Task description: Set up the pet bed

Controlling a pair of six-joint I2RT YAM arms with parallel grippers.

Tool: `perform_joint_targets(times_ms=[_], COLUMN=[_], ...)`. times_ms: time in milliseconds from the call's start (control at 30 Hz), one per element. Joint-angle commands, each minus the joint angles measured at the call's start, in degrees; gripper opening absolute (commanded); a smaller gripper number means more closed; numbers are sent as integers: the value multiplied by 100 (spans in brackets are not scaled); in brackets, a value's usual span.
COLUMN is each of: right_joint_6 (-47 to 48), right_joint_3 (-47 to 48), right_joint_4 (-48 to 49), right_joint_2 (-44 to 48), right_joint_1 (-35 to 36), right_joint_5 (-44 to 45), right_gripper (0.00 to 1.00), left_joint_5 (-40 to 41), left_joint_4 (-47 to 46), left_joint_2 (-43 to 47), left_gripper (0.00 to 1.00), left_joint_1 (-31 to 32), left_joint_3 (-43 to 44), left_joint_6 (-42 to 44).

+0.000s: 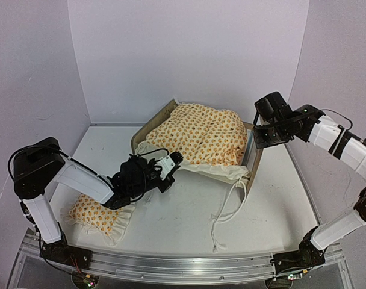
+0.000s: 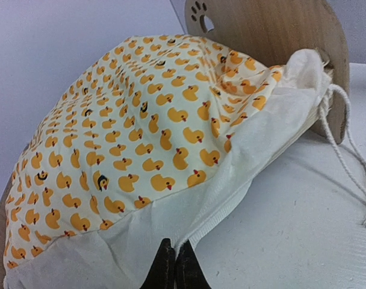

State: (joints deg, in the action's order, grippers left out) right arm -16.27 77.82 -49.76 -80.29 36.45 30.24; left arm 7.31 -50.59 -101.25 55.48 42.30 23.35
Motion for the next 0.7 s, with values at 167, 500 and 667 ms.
perform_joint_targets(times_ms=[167, 500, 667], right_joint_6=[234, 309, 338], right_joint_3=[-223, -289, -310], right_joint_4=[118, 172, 218], right_joint_2=[-150, -100, -75], right_joint_1=[-6, -1, -6], right_joint_5=[-332, -571, -665], right_gripper=[0, 0, 0], left_joint_5=[542, -1194, -1183], left_joint_4=[1498, 1498, 1300], left_joint_2=[757, -201, -1220], left_gripper=[40, 90, 77], left_joint_1=[-104, 971, 969], left_joint_3=[410, 1808, 2891], left_joint_6=[-698, 906, 1529])
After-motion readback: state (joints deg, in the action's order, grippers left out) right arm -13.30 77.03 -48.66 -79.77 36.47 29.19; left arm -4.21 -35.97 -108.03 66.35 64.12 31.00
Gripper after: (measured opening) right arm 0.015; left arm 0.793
